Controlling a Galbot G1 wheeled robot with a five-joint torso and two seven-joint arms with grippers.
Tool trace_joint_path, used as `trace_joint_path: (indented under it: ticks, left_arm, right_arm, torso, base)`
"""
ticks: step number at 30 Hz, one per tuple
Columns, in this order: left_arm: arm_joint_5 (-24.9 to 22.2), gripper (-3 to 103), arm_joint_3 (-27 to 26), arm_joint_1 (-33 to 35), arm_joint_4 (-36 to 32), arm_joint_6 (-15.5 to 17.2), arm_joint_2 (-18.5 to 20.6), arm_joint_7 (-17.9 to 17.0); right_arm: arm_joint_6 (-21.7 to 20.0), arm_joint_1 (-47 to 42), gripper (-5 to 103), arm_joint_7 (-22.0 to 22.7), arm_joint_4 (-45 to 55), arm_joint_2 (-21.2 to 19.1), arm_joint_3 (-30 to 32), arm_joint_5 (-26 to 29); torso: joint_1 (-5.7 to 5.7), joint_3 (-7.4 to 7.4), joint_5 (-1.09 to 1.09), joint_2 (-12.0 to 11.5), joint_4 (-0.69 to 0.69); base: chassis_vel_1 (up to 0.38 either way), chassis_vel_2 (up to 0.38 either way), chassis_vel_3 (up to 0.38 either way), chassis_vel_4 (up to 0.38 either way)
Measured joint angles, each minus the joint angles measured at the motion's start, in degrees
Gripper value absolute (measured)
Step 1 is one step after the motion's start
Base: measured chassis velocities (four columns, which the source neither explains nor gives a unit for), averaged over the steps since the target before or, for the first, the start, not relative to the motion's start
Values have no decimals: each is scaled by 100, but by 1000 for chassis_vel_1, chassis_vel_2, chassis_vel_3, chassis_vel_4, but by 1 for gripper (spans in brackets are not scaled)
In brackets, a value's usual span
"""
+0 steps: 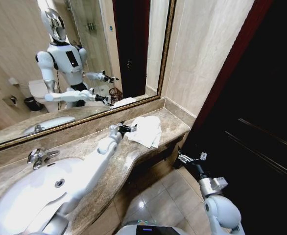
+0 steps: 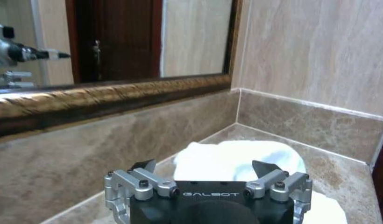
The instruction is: Discard the used towel into the hamper.
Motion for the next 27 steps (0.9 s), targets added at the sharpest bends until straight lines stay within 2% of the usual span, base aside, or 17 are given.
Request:
trace_joint_path:
  ticks: [12, 15, 27]
  left_arm:
    - [197, 100, 377, -709, 1146, 58, -446, -74]
    - [279, 100, 505, -919, 1520, 93, -655, -50]
    - [359, 101, 624, -1078, 1971, 308, -869, 151]
  right_arm:
    - [51, 55, 100, 25, -140, -57, 36, 42]
    - [66, 56, 100, 39, -140, -66, 55, 69]
    - [169, 12, 100, 72, -197, -143, 171, 257]
  torso:
    - [0, 0, 0, 0, 0]
    - [0, 0, 0, 0, 1]
    - [0, -1, 1, 0, 1]
  base:
    - [0, 0, 0, 0]
    - [0, 0, 0, 0]
    - [0, 0, 0, 0]
